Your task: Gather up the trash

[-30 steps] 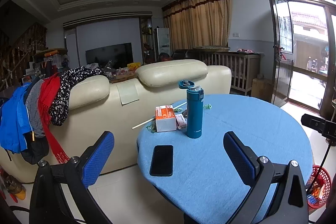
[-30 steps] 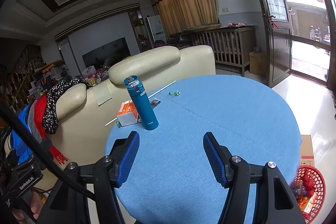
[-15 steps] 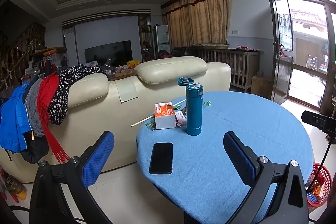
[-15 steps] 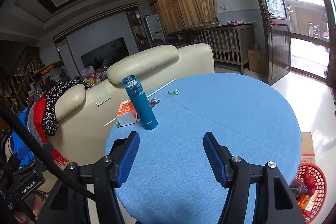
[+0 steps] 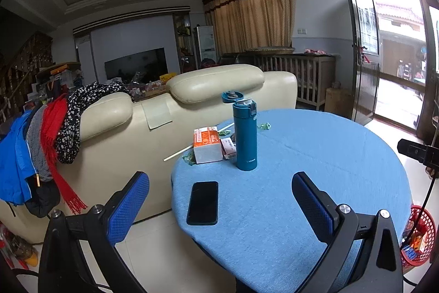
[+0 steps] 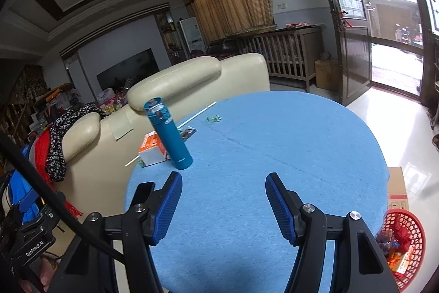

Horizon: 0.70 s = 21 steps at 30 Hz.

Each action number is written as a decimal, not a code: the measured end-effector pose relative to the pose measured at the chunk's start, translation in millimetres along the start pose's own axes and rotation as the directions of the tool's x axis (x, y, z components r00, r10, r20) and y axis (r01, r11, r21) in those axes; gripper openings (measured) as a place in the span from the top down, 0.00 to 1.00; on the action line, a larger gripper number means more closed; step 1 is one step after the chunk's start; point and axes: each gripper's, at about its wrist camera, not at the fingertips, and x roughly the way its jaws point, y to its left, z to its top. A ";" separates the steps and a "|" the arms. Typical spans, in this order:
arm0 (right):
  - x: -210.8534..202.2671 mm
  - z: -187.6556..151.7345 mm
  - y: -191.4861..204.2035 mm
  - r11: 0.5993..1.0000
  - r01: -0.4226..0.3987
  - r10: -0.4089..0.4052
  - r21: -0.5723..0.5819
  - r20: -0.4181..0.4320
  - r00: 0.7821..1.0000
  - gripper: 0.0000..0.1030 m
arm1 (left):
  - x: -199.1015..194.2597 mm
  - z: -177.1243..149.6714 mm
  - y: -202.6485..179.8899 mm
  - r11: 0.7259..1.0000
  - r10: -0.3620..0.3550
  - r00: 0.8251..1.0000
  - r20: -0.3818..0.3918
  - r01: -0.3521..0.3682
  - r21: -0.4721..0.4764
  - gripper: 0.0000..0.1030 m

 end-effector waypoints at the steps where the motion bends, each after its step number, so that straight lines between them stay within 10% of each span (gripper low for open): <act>1: 1.7 0.6 -3.6 1.000 0.006 -0.006 0.006 -0.001 1.000 0.35 | 1.4 0.5 -2.3 1.000 -0.001 1.000 -0.001 0.001 0.004 0.00; 21: 52.0 1.3 -78.0 0.985 0.161 -0.157 0.069 -0.059 0.986 0.35 | 65.9 11.5 -56.5 0.996 -0.045 0.995 -0.090 0.052 0.077 0.00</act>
